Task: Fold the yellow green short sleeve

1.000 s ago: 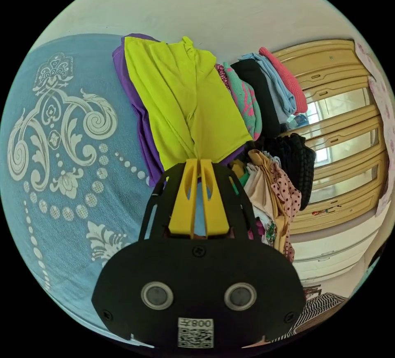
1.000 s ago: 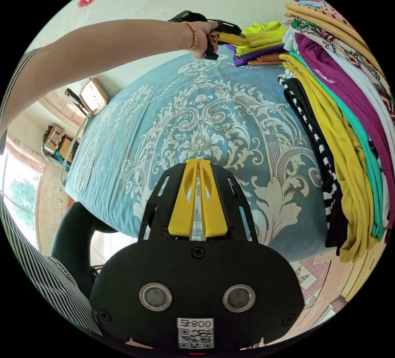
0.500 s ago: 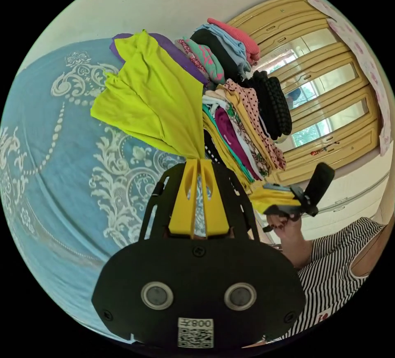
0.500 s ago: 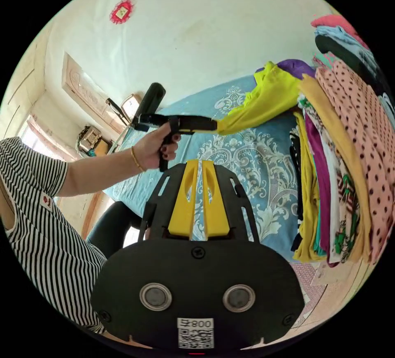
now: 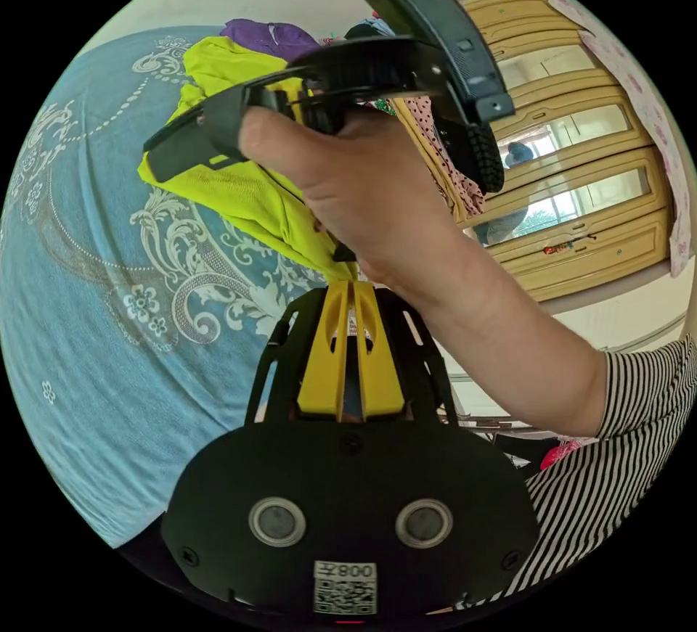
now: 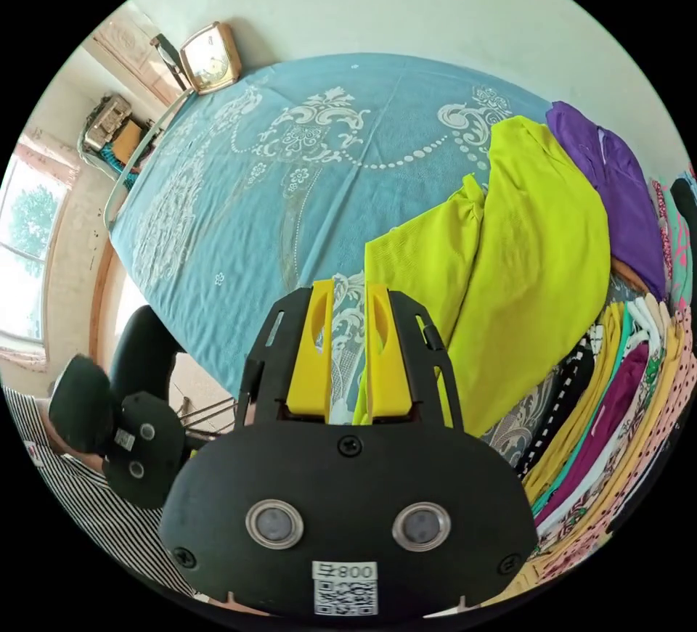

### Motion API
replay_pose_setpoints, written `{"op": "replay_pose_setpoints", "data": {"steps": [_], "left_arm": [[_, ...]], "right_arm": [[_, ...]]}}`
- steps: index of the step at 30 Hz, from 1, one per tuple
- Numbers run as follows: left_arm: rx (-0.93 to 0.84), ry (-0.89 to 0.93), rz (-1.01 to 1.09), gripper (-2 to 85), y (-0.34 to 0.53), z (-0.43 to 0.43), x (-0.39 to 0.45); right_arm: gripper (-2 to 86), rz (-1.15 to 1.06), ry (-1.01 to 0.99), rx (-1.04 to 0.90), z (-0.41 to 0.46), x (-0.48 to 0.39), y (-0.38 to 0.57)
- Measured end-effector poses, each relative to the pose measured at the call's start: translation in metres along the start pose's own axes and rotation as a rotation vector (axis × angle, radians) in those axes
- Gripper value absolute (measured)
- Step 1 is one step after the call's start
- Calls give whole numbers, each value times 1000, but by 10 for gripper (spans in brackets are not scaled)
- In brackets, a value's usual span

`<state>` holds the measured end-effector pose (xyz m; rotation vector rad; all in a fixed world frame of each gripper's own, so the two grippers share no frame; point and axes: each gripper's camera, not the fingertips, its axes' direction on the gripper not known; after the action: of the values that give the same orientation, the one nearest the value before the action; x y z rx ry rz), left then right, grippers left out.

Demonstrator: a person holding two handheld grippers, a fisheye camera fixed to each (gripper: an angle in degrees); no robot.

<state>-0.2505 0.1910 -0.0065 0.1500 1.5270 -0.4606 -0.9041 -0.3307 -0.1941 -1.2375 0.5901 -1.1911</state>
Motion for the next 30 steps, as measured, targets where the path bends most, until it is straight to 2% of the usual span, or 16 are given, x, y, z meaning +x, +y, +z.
{"op": "replay_pose_setpoints", "data": {"steps": [2,6,10,16,18,21,26,30], "left_arm": [[-13,6,-26,10,10,-2,-20],[-9,13,-26,10,31,-7,-46],[-17,48,-54,10,58,-9,-70],[6,-10,7,8,107,-53,-94],[18,-12,16,7,130,-77,-106],[65,-31,3,8,178,-122,-130],[163,-46,-134,27,261,-190,-184],[258,-21,-213,44,296,-223,-215]], "right_arm": [[86,-4,87,-43,22,-8,-34],[83,-20,105,-196,59,-10,-76],[66,-29,167,-206,56,-12,-104],[21,-53,205,-179,39,-15,-106],[12,-41,145,-176,26,-12,-100],[5,-25,18,-74,-20,-8,-76],[2,-80,-294,164,-142,-12,14],[2,-123,-403,258,-219,-23,84]]}}
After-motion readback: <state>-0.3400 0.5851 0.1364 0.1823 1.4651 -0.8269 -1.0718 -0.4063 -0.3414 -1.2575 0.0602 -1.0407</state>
